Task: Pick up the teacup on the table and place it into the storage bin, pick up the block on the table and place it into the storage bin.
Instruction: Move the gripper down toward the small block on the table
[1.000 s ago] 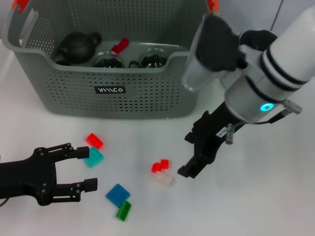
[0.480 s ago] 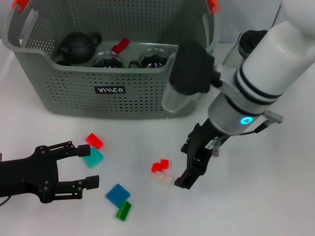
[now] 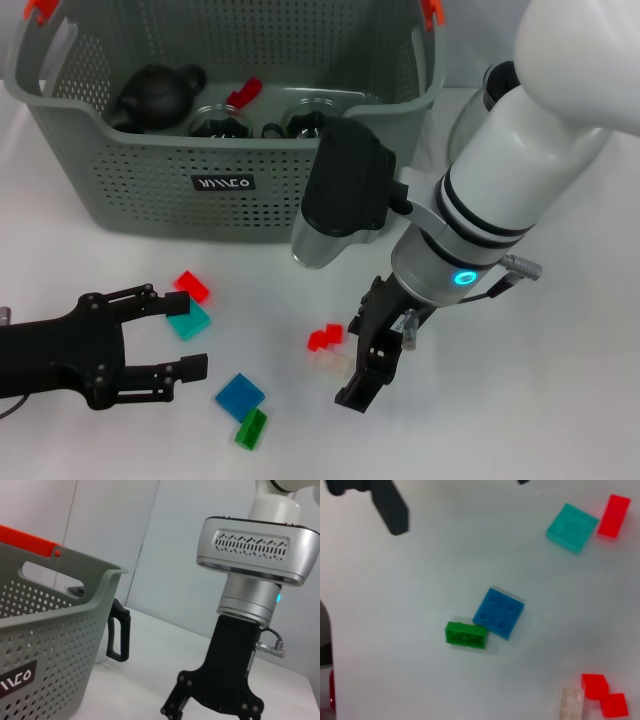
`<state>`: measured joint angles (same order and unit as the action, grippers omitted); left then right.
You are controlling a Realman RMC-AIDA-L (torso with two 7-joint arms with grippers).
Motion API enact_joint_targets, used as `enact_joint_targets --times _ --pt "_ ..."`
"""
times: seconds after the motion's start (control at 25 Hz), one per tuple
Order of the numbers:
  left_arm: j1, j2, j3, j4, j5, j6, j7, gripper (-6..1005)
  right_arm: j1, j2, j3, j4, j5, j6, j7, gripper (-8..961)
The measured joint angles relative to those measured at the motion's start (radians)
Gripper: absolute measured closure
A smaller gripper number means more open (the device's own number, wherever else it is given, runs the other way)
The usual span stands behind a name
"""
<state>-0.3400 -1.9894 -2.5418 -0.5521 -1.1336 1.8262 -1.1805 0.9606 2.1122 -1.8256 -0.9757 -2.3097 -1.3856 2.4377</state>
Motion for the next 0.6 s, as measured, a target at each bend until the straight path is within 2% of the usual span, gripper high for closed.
enact_joint_targets --times 0.6 --pt "0.004 0.003 0.000 0.000 0.000 -0.001 -0.001 145 0.000 0.005 -0.097 0.037 0.038 0.082 0.015 26"
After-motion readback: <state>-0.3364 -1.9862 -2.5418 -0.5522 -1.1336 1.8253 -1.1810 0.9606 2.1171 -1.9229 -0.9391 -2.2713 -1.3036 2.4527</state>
